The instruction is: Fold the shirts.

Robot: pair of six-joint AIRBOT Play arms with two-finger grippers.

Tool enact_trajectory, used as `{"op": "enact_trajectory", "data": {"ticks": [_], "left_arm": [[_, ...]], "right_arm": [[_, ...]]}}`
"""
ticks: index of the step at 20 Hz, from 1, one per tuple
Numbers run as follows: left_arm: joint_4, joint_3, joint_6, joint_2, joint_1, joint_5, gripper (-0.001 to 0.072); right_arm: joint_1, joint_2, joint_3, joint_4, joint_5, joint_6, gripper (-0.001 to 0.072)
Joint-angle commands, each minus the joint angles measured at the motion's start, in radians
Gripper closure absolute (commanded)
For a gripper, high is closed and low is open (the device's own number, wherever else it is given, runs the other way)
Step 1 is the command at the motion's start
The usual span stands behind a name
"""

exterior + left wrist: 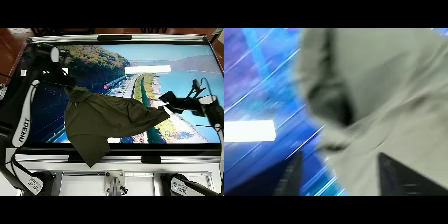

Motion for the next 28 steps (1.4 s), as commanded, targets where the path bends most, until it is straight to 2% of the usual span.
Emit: {"op": "enact_trajectory", "data": {"ticks": [1, 2, 3, 5, 7, 9, 12, 13, 14, 17, 19, 21, 25, 27, 28], "left_arm": [[-0.125, -0.032, 0.009, 0.124, 0.130, -0.125, 0.0225], [-0.193, -0.080, -0.024, 0.175, 0.169, -0.125, 0.0084], [-0.253, -0.148, -0.045, 0.231, 0.204, -0.128, 0.0001], [-0.298, -0.341, -0.019, 0.352, 0.247, -0.092, 0.0000], [-0.320, -0.599, -0.016, 0.506, 0.290, 0.049, 0.0003], [-0.426, -0.879, 0.002, 0.653, 0.359, 0.146, 0.0005], [-0.574, -1.244, 0.074, 0.788, 0.460, 0.250, 0.0005], [-0.620, -1.321, 0.103, 0.803, 0.478, 0.297, 0.0040], [-0.663, -1.382, 0.122, 0.804, 0.485, 0.349, 0.0124], [-0.719, -1.479, 0.158, 0.774, 0.463, 0.483, 0.0125], [-0.720, -1.496, 0.180, 0.736, 0.438, 0.521, 0.0126], [-0.733, -1.496, 0.217, 0.683, 0.412, 0.540, 0.0184], [-0.856, -1.495, 0.293, 0.607, 0.376, 0.601, 0.0219], [-0.873, -1.494, 0.292, 0.596, 0.363, 0.660, 0.0288], [-0.879, -1.493, 0.283, 0.597, 0.365, 0.682, 0.0392]], "right_arm": [[-0.112, 0.068, 0.153, -0.191, 0.196, -0.017, 0.0083], [-0.146, 0.085, 0.181, -0.266, 0.241, -0.011, 0.0083], [-0.182, 0.099, 0.190, -0.313, 0.279, -0.011, 0.0083], [-0.261, 0.100, 0.188, -0.330, 0.380, -0.055, 0.0083], [-0.307, 0.082, 0.184, -0.327, 0.479, -0.098, 0.0084], [-0.321, 0.082, 0.154, -0.317, 0.472, -0.097, 0.0084], [-0.319, 0.082, 0.109, -0.314, 0.450, -0.096, 0.0084], [-0.319, 0.082, 0.095, -0.315, 0.451, -0.096, 0.0083], [-0.319, 0.082, 0.082, -0.314, 0.453, -0.095, 0.0083], [-0.319, 0.082, 0.066, -0.315, 0.468, -0.089, 0.0083], [-0.319, 0.082, 0.066, -0.315, 0.471, -0.071, 0.0084], [-0.319, 0.082, 0.066, -0.314, 0.471, -0.059, 0.0084], [-0.319, 0.082, 0.066, -0.314, 0.471, -0.019, 0.0083], [-0.319, 0.082, 0.066, -0.314, 0.475, -0.002, 0.0084], [-0.319, 0.082, 0.066, -0.315, 0.482, -0.001, 0.0083]]}}
